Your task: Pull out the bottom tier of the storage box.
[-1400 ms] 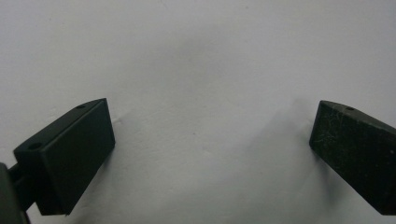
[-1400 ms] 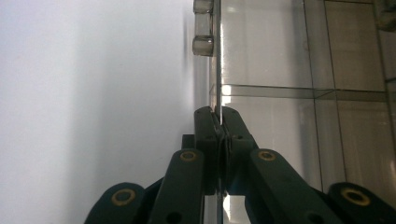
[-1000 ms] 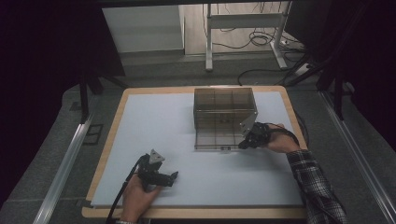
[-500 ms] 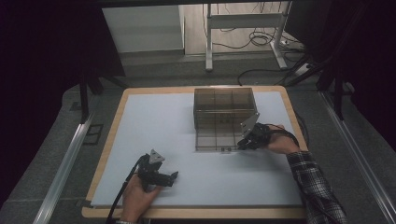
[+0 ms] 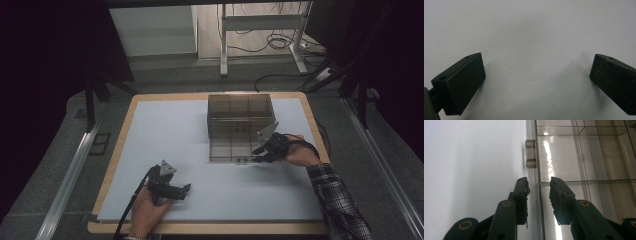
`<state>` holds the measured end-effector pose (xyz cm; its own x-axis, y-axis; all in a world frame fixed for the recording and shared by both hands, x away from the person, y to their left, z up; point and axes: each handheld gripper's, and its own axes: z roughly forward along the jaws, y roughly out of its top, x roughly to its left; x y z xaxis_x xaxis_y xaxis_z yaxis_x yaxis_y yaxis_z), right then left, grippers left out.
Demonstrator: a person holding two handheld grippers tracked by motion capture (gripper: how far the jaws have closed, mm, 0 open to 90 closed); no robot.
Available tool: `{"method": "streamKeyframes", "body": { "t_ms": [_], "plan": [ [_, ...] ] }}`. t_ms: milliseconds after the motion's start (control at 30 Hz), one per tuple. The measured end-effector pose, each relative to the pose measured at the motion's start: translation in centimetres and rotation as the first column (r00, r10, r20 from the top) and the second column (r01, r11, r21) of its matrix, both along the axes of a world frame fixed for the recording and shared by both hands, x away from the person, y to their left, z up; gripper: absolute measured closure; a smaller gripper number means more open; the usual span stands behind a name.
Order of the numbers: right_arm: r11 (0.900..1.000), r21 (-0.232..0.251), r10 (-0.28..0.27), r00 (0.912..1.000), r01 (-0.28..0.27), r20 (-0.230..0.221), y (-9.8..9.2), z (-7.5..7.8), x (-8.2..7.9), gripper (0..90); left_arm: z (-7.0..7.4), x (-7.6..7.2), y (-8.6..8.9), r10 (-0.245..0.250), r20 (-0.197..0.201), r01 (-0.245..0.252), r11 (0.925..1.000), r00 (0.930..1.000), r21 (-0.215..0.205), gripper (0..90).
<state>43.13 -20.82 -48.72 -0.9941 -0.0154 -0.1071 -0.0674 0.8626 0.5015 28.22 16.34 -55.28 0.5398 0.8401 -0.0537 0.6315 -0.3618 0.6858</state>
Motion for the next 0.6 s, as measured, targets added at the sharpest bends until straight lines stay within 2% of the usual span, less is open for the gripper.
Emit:
{"method": "streamKeyframes", "body": {
  "t_ms": [600],
  "plan": [
    [0.999,0.041,-0.033,0.9993,0.032,0.015,0.2,0.9,-1.0,56.1,0.0,0.0,0.0,0.000,0.000,0.000,1.0000,1.0000,0.000,0.0]
  ]
}}
